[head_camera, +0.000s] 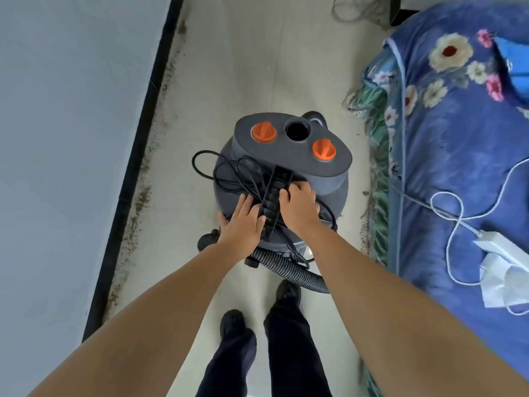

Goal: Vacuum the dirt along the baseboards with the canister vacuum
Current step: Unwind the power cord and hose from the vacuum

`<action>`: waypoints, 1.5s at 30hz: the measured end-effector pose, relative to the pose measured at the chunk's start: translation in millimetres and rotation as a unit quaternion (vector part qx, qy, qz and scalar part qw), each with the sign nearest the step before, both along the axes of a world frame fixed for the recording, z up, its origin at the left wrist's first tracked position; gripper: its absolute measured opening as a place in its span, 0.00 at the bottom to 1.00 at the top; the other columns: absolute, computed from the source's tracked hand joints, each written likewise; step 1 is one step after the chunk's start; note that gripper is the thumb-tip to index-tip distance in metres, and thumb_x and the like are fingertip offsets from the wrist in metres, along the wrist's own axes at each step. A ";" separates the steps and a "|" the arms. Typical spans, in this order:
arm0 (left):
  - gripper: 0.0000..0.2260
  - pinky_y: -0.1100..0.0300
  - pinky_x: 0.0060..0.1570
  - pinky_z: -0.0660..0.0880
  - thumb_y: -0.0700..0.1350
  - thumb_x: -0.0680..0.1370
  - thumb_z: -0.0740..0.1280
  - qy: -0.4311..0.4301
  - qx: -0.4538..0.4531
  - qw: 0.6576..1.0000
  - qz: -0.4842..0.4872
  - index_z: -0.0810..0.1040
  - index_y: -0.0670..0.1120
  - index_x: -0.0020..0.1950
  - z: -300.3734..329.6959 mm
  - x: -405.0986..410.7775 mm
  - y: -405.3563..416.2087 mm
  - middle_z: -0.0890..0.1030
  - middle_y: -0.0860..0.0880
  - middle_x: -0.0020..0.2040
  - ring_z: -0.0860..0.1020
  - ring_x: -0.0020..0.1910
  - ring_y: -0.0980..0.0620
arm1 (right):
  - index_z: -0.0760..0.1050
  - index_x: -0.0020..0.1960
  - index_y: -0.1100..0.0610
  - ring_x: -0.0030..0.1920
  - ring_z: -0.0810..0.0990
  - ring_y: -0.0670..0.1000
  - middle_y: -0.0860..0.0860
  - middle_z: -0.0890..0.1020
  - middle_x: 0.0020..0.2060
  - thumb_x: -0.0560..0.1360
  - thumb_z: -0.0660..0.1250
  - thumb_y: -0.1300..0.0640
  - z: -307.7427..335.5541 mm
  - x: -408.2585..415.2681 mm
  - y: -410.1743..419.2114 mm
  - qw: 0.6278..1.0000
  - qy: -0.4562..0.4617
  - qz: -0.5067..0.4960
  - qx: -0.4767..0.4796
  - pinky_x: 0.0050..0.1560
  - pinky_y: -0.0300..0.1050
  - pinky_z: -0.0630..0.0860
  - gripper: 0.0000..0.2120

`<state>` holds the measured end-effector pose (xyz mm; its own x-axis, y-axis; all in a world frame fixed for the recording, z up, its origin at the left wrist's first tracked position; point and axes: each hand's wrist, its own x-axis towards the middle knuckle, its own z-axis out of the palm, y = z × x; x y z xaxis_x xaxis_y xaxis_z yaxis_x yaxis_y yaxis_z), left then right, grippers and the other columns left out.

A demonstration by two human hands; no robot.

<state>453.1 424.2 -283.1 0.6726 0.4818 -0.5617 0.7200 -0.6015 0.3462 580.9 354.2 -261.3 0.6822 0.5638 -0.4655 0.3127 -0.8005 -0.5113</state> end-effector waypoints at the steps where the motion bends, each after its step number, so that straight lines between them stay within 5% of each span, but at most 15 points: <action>1: 0.21 0.36 0.73 0.46 0.51 0.84 0.45 -0.002 0.002 1.000 -0.002 0.59 0.47 0.76 -0.5 -11.3 -9.3 0.50 0.51 0.79 0.41 0.78 0.54 | 0.74 0.61 0.61 0.65 0.64 0.57 0.55 0.68 0.66 0.82 0.53 0.51 -0.3 -11.5 -8.9 1.000 -0.001 -0.003 0.003 0.64 0.58 0.61 0.18; 27: 0.22 0.35 0.72 0.45 0.51 0.84 0.46 -0.008 0.003 0.999 0.035 0.58 0.45 0.77 -2.5 -258.5 -225.1 0.49 0.50 0.80 0.40 0.78 0.52 | 0.74 0.54 0.61 0.62 0.67 0.57 0.56 0.71 0.63 0.82 0.54 0.52 1.6 -255.6 -211.7 0.998 -0.036 0.047 0.009 0.63 0.58 0.63 0.15; 31: 0.22 0.38 0.74 0.46 0.52 0.83 0.52 -0.074 -0.017 0.992 0.105 0.60 0.44 0.75 8.3 -278.2 -236.0 0.53 0.48 0.79 0.46 0.78 0.52 | 0.69 0.53 0.58 0.62 0.70 0.59 0.56 0.74 0.60 0.81 0.56 0.50 3.0 -272.7 -232.1 0.993 -0.061 0.082 0.062 0.62 0.59 0.66 0.11; 34: 0.27 0.47 0.73 0.57 0.55 0.80 0.60 -0.114 0.042 0.973 0.195 0.60 0.43 0.75 19.1 -293.6 -242.0 0.61 0.44 0.76 0.59 0.75 0.46 | 0.55 0.76 0.58 0.73 0.60 0.56 0.55 0.63 0.73 0.76 0.65 0.43 3.5 -269.7 -249.6 0.977 -0.017 0.212 0.020 0.71 0.58 0.60 0.36; 37: 0.31 0.47 0.68 0.66 0.59 0.77 0.63 -0.104 -0.023 0.959 0.261 0.61 0.44 0.75 26.7 -289.7 -237.5 0.69 0.45 0.70 0.67 0.70 0.45 | 0.41 0.79 0.56 0.77 0.49 0.53 0.53 0.50 0.77 0.68 0.72 0.39 4.9 -266.1 -260.0 0.938 -0.026 0.341 -0.048 0.75 0.53 0.51 0.54; 40: 0.26 0.46 0.63 0.71 0.56 0.78 0.64 -0.114 -0.124 0.957 0.236 0.66 0.44 0.71 28.4 -269.3 -223.9 0.75 0.45 0.64 0.71 0.66 0.45 | 0.44 0.78 0.59 0.75 0.52 0.56 0.56 0.54 0.75 0.67 0.74 0.43 2.8 -270.2 -257.6 0.921 -0.112 0.364 -0.082 0.72 0.53 0.57 0.54; 45: 0.23 0.44 0.64 0.69 0.49 0.80 0.62 -0.079 -0.086 0.985 0.126 0.65 0.45 0.74 30.2 -257.8 -217.1 0.73 0.43 0.66 0.68 0.67 0.43 | 0.50 0.76 0.61 0.68 0.62 0.58 0.58 0.61 0.69 0.67 0.74 0.49 4.6 -280.9 -250.3 0.932 -0.173 0.287 -0.140 0.63 0.54 0.69 0.48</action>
<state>195.3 207.1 -252.9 0.6298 0.5513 -0.5472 0.7675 -0.3329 0.5479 300.0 103.9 -256.7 0.4430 0.7709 -0.4577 0.8373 -0.5382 -0.0963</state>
